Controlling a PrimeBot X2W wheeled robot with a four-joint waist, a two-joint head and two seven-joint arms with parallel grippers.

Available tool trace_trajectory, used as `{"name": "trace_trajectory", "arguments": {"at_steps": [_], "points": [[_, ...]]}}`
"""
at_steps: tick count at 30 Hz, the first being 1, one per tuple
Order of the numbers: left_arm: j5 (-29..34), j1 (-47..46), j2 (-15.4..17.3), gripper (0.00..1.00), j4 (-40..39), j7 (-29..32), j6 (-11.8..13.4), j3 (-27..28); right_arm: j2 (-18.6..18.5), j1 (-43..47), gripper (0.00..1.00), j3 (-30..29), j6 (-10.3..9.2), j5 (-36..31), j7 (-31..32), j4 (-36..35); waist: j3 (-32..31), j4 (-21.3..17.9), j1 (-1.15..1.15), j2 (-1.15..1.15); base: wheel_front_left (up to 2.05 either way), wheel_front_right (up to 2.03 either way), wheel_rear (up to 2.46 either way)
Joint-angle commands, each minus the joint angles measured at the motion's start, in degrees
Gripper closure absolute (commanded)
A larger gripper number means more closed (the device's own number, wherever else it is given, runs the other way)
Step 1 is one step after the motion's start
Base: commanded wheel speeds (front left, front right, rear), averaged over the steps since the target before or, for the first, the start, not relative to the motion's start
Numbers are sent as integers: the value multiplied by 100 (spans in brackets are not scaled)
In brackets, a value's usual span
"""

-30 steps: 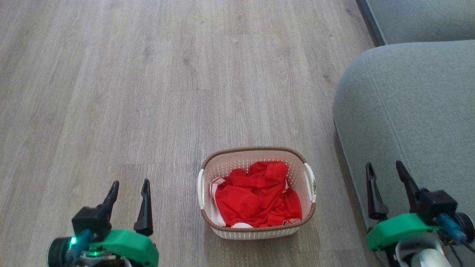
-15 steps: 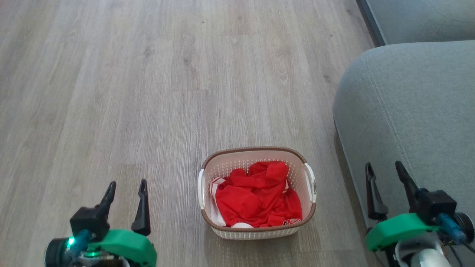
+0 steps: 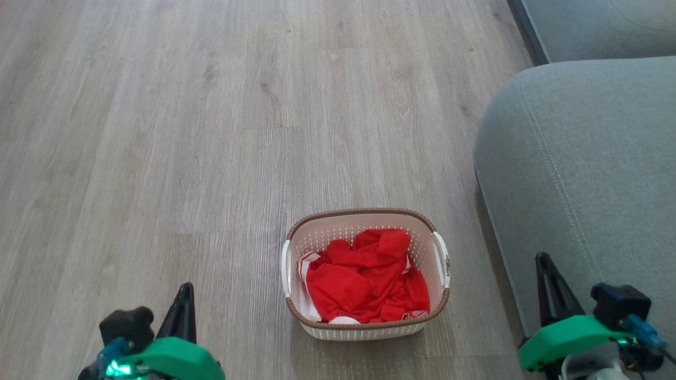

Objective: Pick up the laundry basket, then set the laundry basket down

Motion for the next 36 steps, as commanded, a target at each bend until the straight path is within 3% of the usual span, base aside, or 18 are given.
{"name": "trace_trajectory", "arguments": {"at_steps": [1, 36], "points": [[-176, -279, 2, 100, -129, 42, -55, 174, -66, -221, 100, -20, -3, 237, 51, -144, 2, -2, 0, 0, 0, 0, 0], [-2110, -632, -303, 100, 337, 356, -672, 825, -156, -467, 100, -81, -12, 2614, 474, 65, 33, -27, 0, 0, 0, 0, 0]]}}
